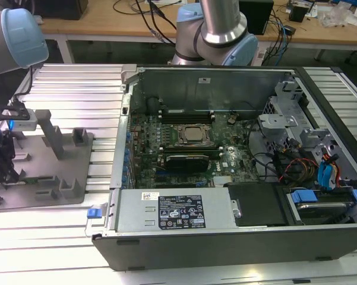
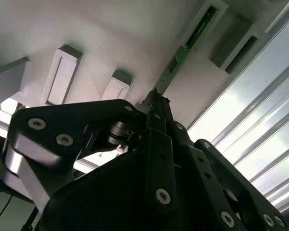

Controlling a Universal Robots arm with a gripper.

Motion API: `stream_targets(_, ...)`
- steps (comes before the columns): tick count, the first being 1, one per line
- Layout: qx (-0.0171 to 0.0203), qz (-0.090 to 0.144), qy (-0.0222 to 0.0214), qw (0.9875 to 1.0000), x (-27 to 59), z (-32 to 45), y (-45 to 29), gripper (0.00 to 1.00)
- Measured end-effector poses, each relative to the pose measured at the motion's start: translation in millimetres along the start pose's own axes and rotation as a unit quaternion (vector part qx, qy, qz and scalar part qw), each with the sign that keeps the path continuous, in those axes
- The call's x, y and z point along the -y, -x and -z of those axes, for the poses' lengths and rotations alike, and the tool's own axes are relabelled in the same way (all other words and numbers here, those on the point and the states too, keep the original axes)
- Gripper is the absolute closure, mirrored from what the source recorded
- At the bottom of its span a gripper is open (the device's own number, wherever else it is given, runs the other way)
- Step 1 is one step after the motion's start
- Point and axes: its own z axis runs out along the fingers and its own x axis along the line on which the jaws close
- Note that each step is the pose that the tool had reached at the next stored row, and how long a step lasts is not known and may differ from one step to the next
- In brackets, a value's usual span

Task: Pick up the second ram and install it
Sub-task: 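Pick up the second ram and move it above second insertion slot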

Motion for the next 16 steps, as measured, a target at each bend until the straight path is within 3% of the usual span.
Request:
stream_targets(2,0.0001,-0.014,-0.0002,0.9999,0.0,-0.1,0.0,0.91)
stream_targets(11,0.0002,-0.014,-0.0002,0.9999,0.0,-0.2,0.0,0.91)
stream_targets(16,0.0002,-0.014,-0.0003,0.9999,-0.2,14.3,0.3,0.91)
